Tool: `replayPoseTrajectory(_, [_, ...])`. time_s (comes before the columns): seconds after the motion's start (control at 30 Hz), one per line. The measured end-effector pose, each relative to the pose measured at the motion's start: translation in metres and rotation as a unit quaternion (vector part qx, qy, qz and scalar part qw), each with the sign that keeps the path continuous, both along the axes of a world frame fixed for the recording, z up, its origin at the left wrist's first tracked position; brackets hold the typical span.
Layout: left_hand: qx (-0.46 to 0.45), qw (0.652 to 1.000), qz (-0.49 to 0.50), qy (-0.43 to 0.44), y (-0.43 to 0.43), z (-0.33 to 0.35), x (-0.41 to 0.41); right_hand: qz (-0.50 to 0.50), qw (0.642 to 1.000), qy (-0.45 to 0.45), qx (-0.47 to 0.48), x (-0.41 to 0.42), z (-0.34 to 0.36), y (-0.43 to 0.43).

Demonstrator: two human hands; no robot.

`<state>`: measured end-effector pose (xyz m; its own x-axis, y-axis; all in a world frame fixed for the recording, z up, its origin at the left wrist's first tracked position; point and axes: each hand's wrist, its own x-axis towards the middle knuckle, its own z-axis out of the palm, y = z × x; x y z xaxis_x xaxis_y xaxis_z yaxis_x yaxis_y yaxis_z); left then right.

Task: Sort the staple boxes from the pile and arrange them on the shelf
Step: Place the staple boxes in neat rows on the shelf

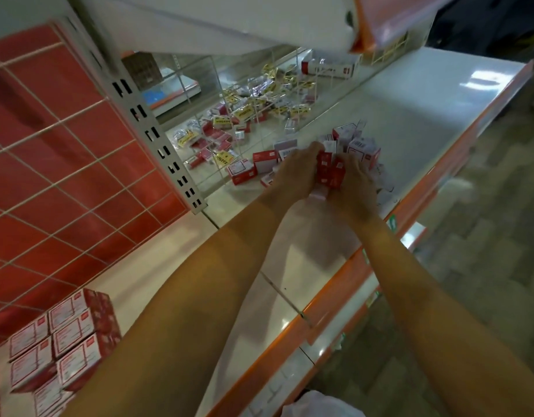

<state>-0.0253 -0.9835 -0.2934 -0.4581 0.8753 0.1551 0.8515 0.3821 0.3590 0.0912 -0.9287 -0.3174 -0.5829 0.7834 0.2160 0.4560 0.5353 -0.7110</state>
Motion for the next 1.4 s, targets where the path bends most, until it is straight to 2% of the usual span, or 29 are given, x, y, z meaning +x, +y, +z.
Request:
replayPoseTrajectory(0.23, [0.071, 0.993, -0.067, -0.067, -0.017, 0.005, 0.0, 0.043, 0.988, 0.107, -0.098, 0.018, 0.008, -0.009])
replayPoseTrajectory(0.37, [0.112, 0.984, -0.087, -0.105, -0.042, 0.015, 0.002, 0.086, 0.975, 0.139, -0.151, 0.02, 0.009, -0.021])
replayPoseTrajectory(0.43, [0.11, 0.985, -0.079, -0.108, -0.06, 0.021, 0.005, 0.117, 0.953, 0.16, -0.23, 0.02, 0.008, -0.029])
replayPoseTrajectory(0.53, [0.136, 0.984, -0.06, -0.097, -0.093, 0.023, 0.009, 0.179, 0.899, 0.193, -0.349, 0.018, 0.012, -0.048])
replayPoseTrajectory(0.7, [0.119, 0.982, 0.032, -0.144, -0.15, 0.023, 0.015, 0.289, 0.877, 0.161, -0.348, 0.012, 0.016, -0.085])
replayPoseTrajectory(0.83, [0.126, 0.972, 0.102, -0.172, -0.199, 0.025, 0.021, 0.292, 0.837, 0.146, -0.439, 0.004, 0.015, -0.118])
replayPoseTrajectory(0.97, [0.137, 0.961, 0.166, -0.174, -0.253, 0.029, 0.028, 0.345, 0.815, 0.117, -0.451, -0.001, 0.017, -0.154])
replayPoseTrajectory(1.13, [0.138, 0.948, 0.243, -0.152, -0.317, 0.034, 0.04, 0.384, 0.772, 0.122, -0.491, -0.005, 0.027, -0.196])
replayPoseTrajectory(1.27, [0.137, 0.935, 0.29, -0.153, -0.352, 0.039, 0.051, 0.418, 0.782, 0.083, -0.454, -0.007, 0.032, -0.226])
replayPoseTrajectory(1.4, [0.128, 0.926, 0.321, -0.151, -0.385, 0.041, 0.057, 0.438, 0.77, 0.064, -0.459, -0.006, 0.033, -0.249])
